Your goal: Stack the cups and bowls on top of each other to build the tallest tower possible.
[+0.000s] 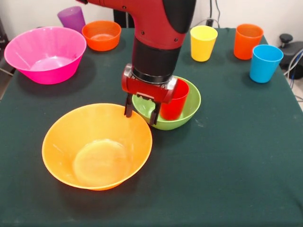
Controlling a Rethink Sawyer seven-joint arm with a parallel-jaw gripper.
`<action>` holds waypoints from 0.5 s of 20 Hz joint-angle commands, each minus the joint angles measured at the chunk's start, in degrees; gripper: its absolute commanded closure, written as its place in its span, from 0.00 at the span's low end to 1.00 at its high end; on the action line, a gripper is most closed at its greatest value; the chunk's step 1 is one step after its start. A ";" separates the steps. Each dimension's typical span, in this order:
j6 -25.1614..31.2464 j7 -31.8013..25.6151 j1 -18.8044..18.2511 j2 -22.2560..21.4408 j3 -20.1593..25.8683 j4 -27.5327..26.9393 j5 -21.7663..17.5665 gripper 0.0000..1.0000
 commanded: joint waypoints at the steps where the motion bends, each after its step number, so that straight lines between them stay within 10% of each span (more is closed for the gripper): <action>1: 5.36 0.67 -0.20 -0.29 7.14 4.11 1.14 0.00; 10: 7.04 0.62 -0.06 -1.61 7.71 4.92 1.60 0.00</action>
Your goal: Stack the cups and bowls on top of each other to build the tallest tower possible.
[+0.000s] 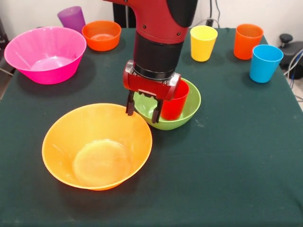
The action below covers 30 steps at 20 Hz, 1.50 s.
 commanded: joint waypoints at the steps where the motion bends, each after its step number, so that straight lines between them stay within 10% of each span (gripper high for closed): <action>1: 7.52 0.84 0.21 -1.36 7.15 5.00 1.73 0.00; 30: 10.46 0.79 -0.41 -7.05 7.86 10.41 3.33 0.00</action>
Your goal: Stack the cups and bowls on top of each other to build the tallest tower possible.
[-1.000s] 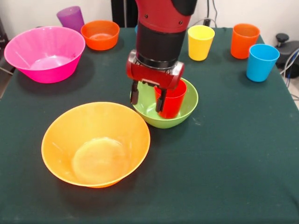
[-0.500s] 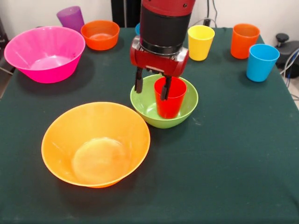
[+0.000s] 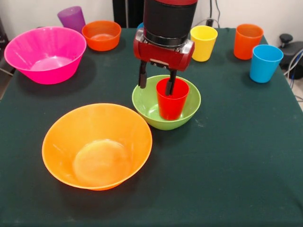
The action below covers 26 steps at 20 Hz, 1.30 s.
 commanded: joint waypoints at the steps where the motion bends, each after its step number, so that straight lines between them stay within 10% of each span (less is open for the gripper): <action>1: 5.07 0.79 -0.44 1.00 6.45 4.31 0.91 0.00; 26: 6.84 -2.24 -2.28 0.65 8.26 5.10 -0.39 0.00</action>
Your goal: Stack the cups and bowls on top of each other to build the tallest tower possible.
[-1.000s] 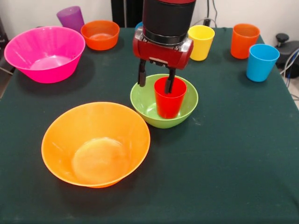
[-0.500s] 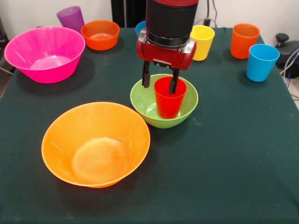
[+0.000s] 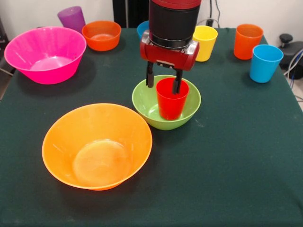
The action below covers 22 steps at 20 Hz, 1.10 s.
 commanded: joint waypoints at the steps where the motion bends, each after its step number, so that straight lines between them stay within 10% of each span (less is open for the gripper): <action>1: 7.71 -2.47 -0.88 0.86 5.74 1.75 -0.76 0.00; 22: 10.35 -3.76 -0.96 5.26 5.89 -4.91 -2.88 0.00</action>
